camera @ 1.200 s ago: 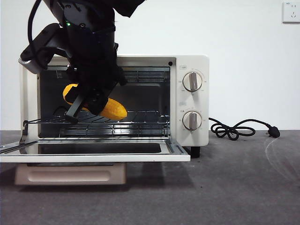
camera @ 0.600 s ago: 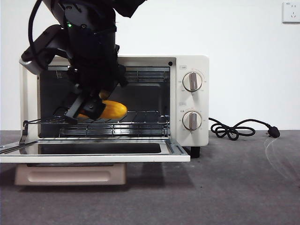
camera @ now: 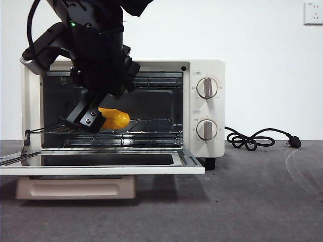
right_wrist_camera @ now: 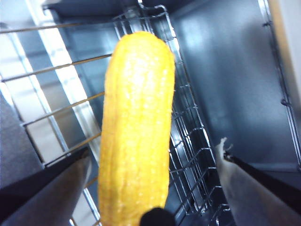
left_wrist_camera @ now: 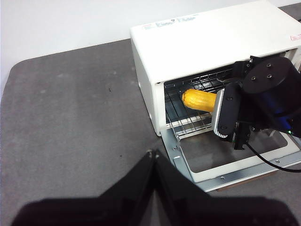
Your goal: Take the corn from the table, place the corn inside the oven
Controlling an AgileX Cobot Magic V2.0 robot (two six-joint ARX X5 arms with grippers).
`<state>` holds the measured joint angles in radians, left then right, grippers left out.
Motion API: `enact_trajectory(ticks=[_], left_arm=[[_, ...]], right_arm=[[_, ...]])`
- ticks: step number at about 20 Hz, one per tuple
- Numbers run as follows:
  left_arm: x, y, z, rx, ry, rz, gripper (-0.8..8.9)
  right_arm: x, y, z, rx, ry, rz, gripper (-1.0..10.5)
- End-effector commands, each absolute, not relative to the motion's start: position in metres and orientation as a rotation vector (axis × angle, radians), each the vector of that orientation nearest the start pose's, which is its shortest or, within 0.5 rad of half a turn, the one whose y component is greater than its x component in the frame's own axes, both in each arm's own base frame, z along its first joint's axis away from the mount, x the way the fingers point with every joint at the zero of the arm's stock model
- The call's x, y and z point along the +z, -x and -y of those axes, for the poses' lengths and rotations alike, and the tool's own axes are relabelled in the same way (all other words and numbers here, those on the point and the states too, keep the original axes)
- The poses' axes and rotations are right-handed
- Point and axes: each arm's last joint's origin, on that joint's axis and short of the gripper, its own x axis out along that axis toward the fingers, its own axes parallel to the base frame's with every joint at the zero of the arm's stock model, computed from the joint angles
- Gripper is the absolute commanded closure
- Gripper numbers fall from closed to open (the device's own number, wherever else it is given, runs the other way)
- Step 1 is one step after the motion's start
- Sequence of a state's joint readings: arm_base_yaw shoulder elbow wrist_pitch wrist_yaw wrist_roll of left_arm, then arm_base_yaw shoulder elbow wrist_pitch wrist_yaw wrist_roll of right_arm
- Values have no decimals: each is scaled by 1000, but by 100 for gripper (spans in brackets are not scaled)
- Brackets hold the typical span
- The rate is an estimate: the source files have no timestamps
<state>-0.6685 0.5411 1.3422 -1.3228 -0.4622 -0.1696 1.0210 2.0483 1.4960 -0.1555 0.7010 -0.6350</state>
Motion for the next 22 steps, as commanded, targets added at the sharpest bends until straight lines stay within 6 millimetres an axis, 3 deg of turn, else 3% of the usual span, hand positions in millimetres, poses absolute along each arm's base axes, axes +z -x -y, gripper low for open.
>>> enact_trajectory(ticks=[1, 12, 22], left_arm=[[410, -10, -9, -160, -104, -454, 819], [410, -10, -9, -160, -104, -453, 819], [410, -10, -9, -160, -104, -453, 819]], right_arm=[[192, -250, -373, 444, 1178, -392, 502], [202, -236, -375, 390, 1188, -383, 509], [227, -201, -387, 387, 1123, -308, 511]])
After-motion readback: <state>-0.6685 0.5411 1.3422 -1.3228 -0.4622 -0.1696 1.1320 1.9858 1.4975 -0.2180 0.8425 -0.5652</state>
